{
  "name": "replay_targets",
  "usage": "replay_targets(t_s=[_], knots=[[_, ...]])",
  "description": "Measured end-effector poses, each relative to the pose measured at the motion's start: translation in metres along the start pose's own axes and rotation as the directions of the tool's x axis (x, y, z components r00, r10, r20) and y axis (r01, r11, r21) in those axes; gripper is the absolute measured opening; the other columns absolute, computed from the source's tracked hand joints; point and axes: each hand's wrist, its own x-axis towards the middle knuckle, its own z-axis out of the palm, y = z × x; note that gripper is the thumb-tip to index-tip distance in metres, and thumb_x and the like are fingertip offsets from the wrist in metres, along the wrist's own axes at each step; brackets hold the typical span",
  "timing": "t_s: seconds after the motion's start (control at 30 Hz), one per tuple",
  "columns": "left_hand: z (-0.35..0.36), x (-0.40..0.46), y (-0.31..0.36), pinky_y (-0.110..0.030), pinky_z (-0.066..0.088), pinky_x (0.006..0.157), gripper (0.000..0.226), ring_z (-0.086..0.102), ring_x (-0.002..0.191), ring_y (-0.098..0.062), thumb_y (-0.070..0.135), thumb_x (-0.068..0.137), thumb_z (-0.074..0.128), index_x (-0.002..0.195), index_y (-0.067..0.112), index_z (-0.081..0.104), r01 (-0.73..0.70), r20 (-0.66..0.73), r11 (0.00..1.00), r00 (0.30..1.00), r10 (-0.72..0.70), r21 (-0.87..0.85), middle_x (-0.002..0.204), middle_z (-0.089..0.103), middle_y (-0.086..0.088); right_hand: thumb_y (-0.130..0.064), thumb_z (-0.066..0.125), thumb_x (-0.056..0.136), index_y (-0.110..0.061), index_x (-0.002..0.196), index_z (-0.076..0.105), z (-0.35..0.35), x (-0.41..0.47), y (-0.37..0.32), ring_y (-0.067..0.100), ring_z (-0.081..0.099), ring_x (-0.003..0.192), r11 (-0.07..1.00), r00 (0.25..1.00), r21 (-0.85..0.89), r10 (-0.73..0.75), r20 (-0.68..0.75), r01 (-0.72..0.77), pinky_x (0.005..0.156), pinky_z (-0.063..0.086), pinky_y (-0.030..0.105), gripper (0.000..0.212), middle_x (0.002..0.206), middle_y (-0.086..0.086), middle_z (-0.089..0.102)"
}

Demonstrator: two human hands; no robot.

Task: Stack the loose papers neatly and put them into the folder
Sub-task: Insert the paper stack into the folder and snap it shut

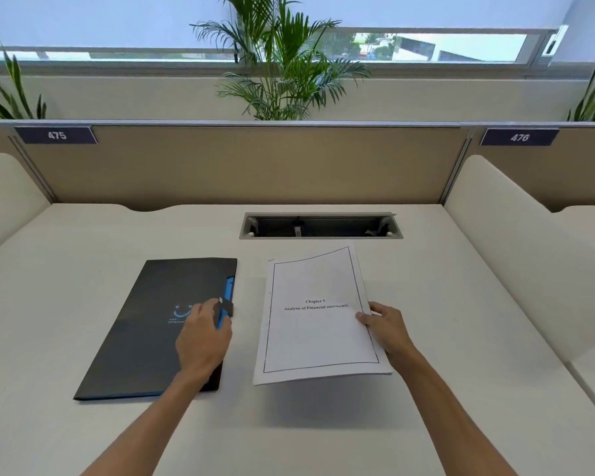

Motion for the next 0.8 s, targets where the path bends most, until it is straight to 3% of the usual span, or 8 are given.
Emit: replay_targets(t_s=[0.1,0.17,0.3,0.5,0.57,0.67,0.73,0.8], knots=[[-0.001,0.011,-0.019,-0.049,0.038,0.101,0.066,0.041,0.131,-0.032,0.044,0.085,0.059,0.142,0.016,0.039,0.037,0.149,0.926,0.984,-0.1,0.375,0.143,0.042,-0.015,0.003,0.058,0.09,-0.005,0.108,0.07,0.001,0.0,0.001,0.021,0.074,0.077,1.0,1.0,-0.001,-0.003,-0.009,0.003,0.075,0.061,0.034,0.023,0.098,0.008,0.076],[-0.001,0.017,-0.029,-0.054,0.025,0.111,0.083,0.019,0.144,-0.037,0.055,0.083,0.056,0.149,0.016,0.024,0.073,0.217,0.865,0.954,-0.205,0.496,0.156,0.024,-0.018,0.003,0.058,0.09,-0.006,0.107,0.071,0.002,0.001,0.001,0.022,0.074,0.079,1.0,1.0,0.004,-0.005,-0.009,0.005,0.079,0.06,0.037,0.023,0.098,0.008,0.075],[-0.004,0.024,-0.036,-0.058,0.021,0.114,0.096,0.006,0.147,-0.043,0.06,0.081,0.058,0.153,0.014,0.012,0.128,0.284,0.845,0.907,-0.312,0.519,0.159,0.008,-0.023,0.003,0.057,0.091,-0.011,0.101,0.071,0.004,-0.001,-0.001,0.019,0.074,0.076,1.0,1.0,0.01,-0.013,-0.001,0.013,0.077,0.061,0.036,0.022,0.094,0.004,0.076],[-0.006,0.027,-0.037,-0.053,0.037,0.106,0.091,0.024,0.141,-0.046,0.059,0.082,0.054,0.15,0.01,0.019,0.131,0.326,0.823,0.875,-0.358,0.552,0.158,0.011,-0.025,0.003,0.057,0.091,-0.01,0.102,0.071,0.007,-0.002,0.0,0.025,0.073,0.08,0.999,1.0,0.045,-0.016,0.012,0.015,0.08,0.06,0.038,0.022,0.095,0.007,0.076],[-0.006,0.027,-0.035,-0.049,0.045,0.098,0.076,0.041,0.129,-0.043,0.056,0.081,0.052,0.138,0.008,0.037,0.116,0.316,0.811,0.882,-0.35,0.574,0.148,0.034,-0.025,0.003,0.057,0.091,-0.01,0.102,0.071,0.01,-0.001,0.001,0.026,0.073,0.08,0.998,1.0,0.053,-0.019,0.014,0.019,0.081,0.06,0.04,0.022,0.095,0.008,0.076],[-0.009,0.026,-0.028,-0.038,0.053,0.079,0.033,0.059,0.093,-0.029,0.035,0.078,0.051,0.097,0.009,0.058,0.068,0.294,0.849,0.921,-0.255,0.524,0.104,0.062,-0.013,0.002,0.058,0.091,-0.009,0.103,0.071,0.014,-0.001,0.001,0.026,0.073,0.081,0.998,1.0,0.053,-0.022,0.021,0.021,0.082,0.06,0.041,0.021,0.097,0.009,0.076],[-0.014,0.025,-0.022,-0.031,0.048,0.067,0.01,0.057,0.076,-0.024,0.02,0.076,0.049,0.074,0.01,0.052,0.053,0.281,0.872,0.936,-0.213,0.487,0.078,0.057,-0.005,0.002,0.058,0.091,-0.01,0.101,0.071,0.017,-0.002,0.001,0.028,0.073,0.084,0.998,0.999,0.058,-0.024,0.029,0.022,0.084,0.059,0.043,0.021,0.098,0.01,0.076],[-0.019,0.024,-0.016,-0.03,0.043,0.063,0.009,0.055,0.072,-0.024,0.015,0.078,0.048,0.07,0.01,0.048,0.033,0.261,0.871,0.948,-0.182,0.491,0.074,0.054,-0.004,0.002,0.058,0.091,-0.012,0.1,0.071,0.021,-0.003,0.002,0.029,0.073,0.088,0.998,0.999,0.056,-0.03,0.039,0.028,0.086,0.059,0.044,0.021,0.1,0.011,0.076]])
